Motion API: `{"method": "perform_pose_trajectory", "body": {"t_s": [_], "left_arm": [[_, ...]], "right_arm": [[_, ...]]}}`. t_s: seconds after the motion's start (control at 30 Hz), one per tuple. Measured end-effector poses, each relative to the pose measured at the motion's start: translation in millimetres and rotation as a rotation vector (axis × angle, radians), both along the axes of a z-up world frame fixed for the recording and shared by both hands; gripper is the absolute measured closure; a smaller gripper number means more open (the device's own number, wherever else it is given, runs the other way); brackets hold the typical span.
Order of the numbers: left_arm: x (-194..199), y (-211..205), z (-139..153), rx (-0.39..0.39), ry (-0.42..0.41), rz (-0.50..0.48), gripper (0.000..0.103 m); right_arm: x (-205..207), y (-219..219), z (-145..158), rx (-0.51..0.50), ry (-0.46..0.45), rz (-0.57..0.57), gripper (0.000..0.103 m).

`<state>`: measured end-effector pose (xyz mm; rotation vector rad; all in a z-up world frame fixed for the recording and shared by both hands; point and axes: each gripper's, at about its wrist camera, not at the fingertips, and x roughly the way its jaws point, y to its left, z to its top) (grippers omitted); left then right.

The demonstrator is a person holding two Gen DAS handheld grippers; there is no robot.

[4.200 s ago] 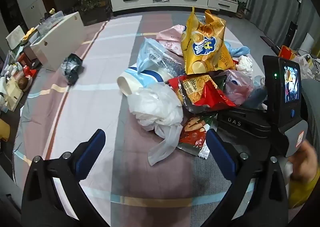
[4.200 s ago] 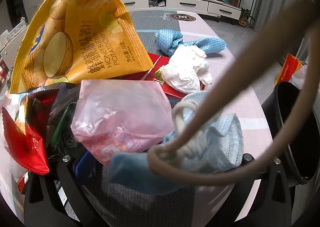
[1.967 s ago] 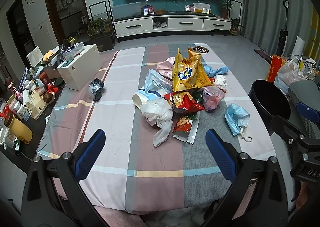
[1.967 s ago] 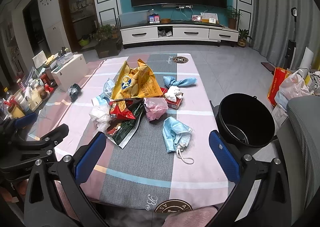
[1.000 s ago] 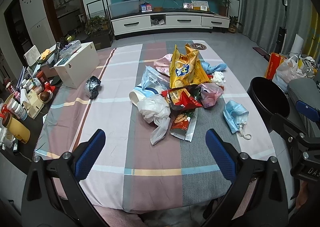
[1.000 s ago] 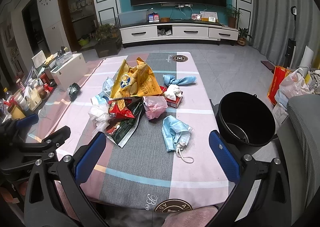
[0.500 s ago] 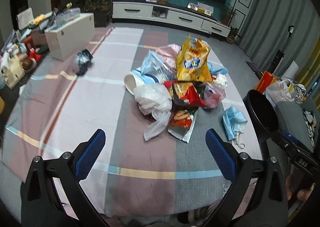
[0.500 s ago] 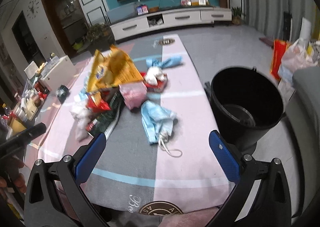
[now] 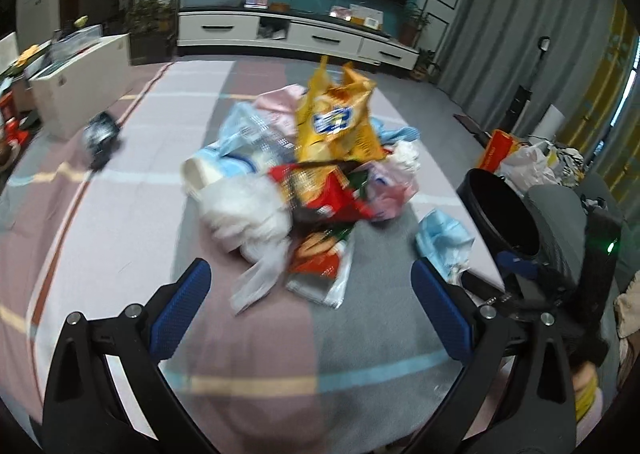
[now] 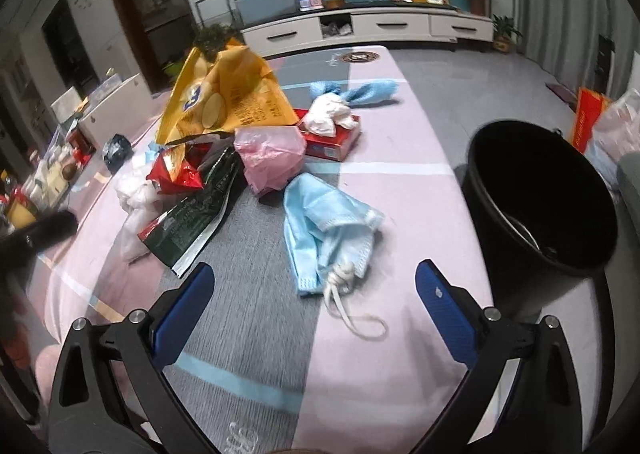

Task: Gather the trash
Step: 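Grasp the red snack bag with the left tool while the right tool grasps the blue face mask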

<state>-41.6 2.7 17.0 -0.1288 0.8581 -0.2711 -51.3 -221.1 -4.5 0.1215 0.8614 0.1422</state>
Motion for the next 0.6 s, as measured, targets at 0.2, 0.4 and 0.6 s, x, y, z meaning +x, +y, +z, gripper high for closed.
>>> {"method": "perform_pose_trajectory", "body": {"t_s": [0.2,0.4,0.6], "left_arm": [[44,-19,-9,0.004,0.03,0.045,0.011],[69,-31,-14,0.054,0.022,0.051,0.033],[79,-34,-23,0.076,0.044,0.046,0.073]], "right_arm": [[23,3,-12,-0.039,-0.004,0.02,0.017],[38,3,-23,-0.046,0.009,0.02,0.027],[44,-1,-35,-0.017,0.047,0.018,0.049]]}}
